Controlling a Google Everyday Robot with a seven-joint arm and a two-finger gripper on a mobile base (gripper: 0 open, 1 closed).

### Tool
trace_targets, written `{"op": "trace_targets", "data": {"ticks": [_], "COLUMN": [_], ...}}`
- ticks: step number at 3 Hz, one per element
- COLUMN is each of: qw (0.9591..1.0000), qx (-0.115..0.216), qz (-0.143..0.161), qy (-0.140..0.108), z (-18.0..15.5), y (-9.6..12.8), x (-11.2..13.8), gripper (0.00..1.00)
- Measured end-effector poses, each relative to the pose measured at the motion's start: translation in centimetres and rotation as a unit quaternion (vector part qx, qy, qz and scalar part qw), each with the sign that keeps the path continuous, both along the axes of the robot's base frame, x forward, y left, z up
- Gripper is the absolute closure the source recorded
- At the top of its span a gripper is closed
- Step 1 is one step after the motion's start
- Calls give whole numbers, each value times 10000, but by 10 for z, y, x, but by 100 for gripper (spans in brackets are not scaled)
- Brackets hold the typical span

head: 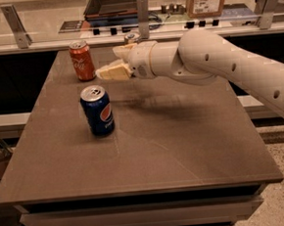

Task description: Pick coke can

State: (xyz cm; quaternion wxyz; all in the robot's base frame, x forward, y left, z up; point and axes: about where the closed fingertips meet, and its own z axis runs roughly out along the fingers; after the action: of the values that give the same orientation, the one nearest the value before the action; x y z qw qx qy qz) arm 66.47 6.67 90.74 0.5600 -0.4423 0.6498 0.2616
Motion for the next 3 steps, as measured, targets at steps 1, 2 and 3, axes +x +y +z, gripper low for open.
{"op": "trace_targets", "data": {"ticks": [1, 2, 3], "qw": [10000, 9999, 9998], "qx": [-67, -107, -132], "qz": [-56, -64, -65], "qy": [-16, -47, -101], "z": [-3, -4, -1], "y": [10, 17, 22], "x": [0, 0, 5], "gripper": [63, 86, 84]}}
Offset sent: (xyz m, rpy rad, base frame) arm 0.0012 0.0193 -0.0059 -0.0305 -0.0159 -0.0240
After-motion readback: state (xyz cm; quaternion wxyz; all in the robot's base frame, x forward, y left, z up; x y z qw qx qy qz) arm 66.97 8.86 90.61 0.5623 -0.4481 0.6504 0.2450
